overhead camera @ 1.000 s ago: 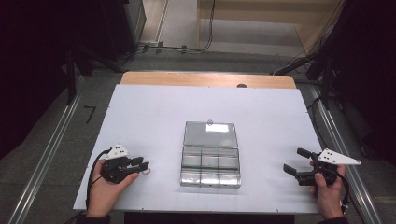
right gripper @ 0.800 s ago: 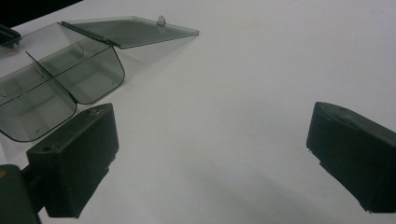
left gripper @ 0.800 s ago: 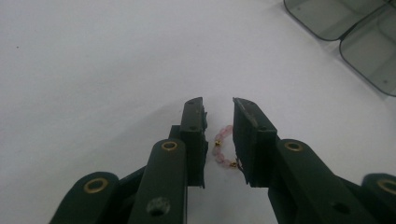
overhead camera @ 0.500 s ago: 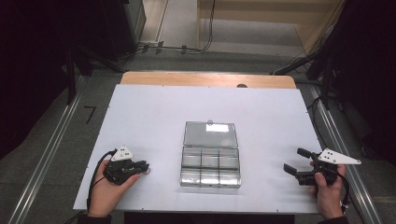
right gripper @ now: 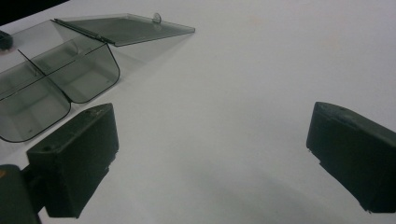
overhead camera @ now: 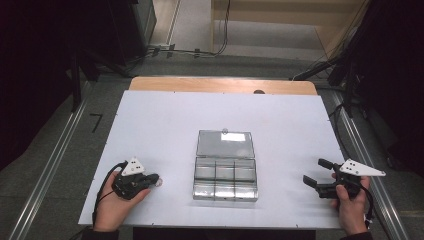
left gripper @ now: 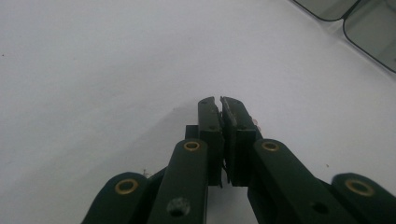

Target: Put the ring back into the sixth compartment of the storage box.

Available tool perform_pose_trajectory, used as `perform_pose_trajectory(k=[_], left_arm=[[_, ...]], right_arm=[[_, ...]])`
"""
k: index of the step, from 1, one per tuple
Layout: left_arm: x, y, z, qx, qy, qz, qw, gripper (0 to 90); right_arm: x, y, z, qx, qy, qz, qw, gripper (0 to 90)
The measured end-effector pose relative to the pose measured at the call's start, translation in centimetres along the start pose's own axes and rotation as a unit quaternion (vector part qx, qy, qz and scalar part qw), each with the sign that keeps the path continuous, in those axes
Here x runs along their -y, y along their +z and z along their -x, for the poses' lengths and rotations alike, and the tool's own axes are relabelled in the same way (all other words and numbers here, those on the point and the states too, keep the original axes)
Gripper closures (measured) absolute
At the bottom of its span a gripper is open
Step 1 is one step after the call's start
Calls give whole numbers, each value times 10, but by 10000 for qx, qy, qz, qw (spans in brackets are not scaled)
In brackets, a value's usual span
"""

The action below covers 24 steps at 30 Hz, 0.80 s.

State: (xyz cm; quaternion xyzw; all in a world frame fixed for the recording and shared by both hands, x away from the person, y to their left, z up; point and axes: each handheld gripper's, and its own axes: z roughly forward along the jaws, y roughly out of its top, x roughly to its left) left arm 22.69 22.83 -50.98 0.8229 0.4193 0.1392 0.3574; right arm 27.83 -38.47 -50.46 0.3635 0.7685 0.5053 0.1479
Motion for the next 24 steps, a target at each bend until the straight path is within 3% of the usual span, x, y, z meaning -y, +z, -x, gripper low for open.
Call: perform_pose_trajectory(k=[6,13,24], left_arm=[[-1,0,2,-67,31,-27,10000,878],[0,-1,0,42,-56,47,10000,890],[-3,-2,2,27,7,88,10000,892]], right_arm=[[0,0,0,2,8,9,10000,9],[0,0,0,17,17,-16,10000,9],[0,0,-1,27,13,-11,10000,9]])
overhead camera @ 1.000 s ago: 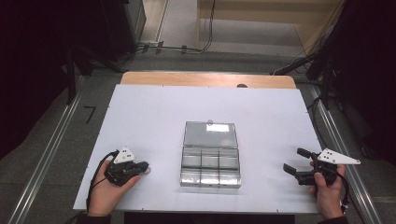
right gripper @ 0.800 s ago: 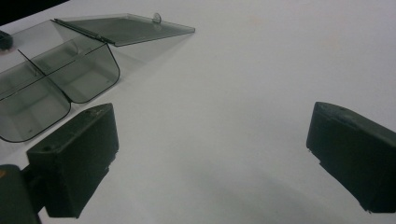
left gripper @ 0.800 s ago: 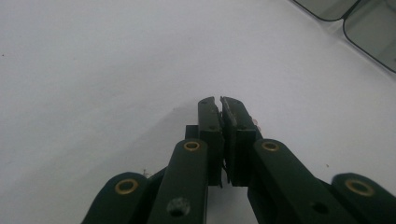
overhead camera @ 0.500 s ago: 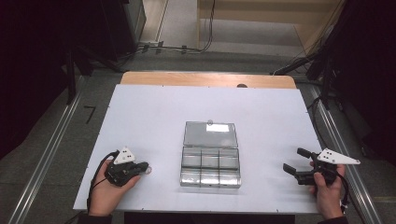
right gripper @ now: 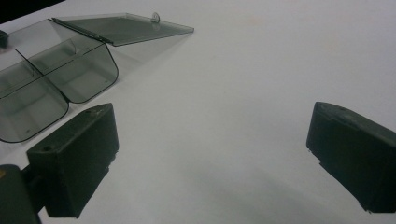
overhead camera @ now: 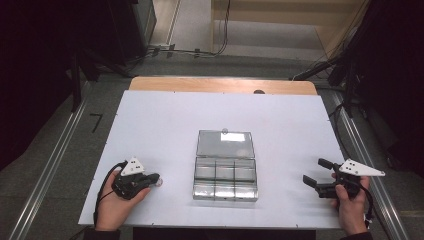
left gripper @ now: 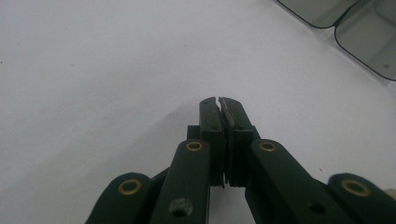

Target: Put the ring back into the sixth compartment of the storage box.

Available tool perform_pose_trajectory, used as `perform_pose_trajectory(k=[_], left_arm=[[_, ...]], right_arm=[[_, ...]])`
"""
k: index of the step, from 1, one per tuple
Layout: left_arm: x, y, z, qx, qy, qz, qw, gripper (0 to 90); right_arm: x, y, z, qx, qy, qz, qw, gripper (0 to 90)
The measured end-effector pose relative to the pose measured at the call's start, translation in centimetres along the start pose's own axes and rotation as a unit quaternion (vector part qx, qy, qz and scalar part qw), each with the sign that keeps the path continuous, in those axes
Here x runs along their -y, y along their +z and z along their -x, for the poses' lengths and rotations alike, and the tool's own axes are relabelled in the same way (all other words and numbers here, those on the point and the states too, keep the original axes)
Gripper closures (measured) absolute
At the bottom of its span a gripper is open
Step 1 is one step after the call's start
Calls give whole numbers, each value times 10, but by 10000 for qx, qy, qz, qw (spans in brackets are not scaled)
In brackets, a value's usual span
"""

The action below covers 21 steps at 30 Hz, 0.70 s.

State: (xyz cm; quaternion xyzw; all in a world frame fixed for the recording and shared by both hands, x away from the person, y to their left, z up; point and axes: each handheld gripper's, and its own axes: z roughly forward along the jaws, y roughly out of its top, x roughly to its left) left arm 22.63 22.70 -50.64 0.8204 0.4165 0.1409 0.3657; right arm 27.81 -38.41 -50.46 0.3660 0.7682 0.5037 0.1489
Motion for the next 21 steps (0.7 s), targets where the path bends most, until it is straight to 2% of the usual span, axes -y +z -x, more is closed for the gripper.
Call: perform_pose_trajectory(k=[11,21], left_arm=[[-5,-9,2,-48,52,164,9998,892],[-13,-15,7,-90,189,251,9995,893]], right_arm=[[0,0,0,27,-15,11,10000,9],[0,1,0,34,-28,5,10000,9]])
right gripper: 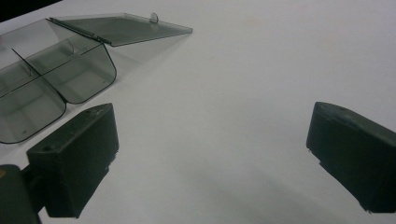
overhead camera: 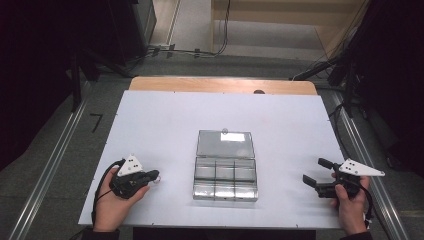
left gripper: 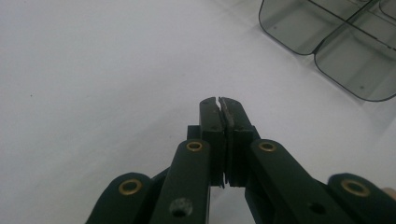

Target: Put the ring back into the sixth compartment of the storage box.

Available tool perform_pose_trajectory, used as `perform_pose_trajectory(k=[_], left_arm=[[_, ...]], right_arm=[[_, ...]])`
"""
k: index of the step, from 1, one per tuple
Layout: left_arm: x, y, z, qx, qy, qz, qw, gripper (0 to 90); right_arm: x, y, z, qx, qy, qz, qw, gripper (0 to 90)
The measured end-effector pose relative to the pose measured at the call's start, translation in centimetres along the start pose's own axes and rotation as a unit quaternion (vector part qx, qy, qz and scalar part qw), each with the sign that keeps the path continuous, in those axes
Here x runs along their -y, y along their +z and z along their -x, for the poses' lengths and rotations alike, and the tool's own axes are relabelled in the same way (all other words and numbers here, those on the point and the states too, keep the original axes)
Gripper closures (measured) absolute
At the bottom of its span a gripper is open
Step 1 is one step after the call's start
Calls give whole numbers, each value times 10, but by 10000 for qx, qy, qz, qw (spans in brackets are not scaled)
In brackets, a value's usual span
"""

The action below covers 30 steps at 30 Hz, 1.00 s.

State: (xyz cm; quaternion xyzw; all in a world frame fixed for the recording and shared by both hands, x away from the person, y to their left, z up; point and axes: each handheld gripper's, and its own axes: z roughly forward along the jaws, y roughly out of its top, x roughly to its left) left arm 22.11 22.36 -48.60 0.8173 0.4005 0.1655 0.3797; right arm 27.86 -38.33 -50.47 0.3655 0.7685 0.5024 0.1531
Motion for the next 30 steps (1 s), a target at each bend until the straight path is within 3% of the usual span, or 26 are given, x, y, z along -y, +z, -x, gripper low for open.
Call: perform_pose_trajectory(k=[30], left_arm=[[-24,-11,18,115,204,369,9990,893]], right_arm=[[0,1,-1,51,-54,-7,10000,9]])
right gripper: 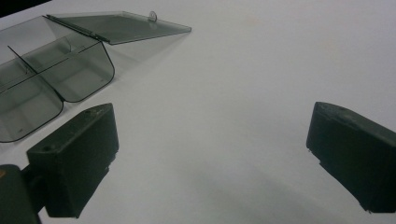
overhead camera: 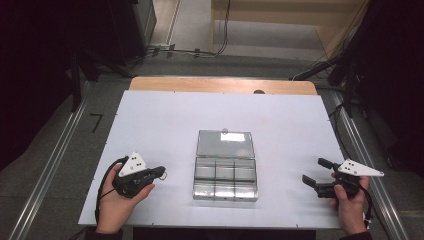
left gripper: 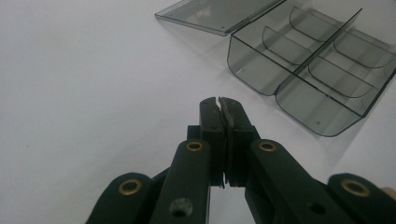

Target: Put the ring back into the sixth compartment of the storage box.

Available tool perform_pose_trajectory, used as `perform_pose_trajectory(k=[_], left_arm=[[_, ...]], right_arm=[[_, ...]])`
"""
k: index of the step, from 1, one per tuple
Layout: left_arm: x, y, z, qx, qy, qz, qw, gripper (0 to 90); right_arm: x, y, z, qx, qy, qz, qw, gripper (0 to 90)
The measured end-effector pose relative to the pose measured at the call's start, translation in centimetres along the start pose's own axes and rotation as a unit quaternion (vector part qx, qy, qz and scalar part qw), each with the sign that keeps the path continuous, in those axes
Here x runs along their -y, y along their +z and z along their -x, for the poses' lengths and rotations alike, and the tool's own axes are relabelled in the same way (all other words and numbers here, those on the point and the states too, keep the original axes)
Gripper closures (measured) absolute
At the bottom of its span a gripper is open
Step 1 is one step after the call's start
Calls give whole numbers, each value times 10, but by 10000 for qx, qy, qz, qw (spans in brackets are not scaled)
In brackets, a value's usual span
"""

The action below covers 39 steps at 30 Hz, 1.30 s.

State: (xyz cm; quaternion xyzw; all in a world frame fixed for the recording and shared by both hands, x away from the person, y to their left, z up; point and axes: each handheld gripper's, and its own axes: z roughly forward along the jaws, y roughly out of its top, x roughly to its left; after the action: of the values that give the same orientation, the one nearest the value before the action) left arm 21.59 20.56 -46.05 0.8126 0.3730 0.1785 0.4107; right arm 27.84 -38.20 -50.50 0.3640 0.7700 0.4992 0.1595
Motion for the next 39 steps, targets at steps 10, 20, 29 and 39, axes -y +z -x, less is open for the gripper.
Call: perform_pose_trajectory(k=[10,20,29,39], left_arm=[[-6,1,6,80,14,80,9999,893],[-14,4,15,184,110,112,9997,893],[-20,8,22,279,180,143,9993,893],[-26,13,29,389,244,170,9988,893]], right_arm=[[0,0,0,15,-8,-5,10000,9],[0,0,-1,32,-22,-28,10000,9],[0,1,-1,36,-42,-29,10000,9],[0,1,-1,41,-50,-31,10000,9]])
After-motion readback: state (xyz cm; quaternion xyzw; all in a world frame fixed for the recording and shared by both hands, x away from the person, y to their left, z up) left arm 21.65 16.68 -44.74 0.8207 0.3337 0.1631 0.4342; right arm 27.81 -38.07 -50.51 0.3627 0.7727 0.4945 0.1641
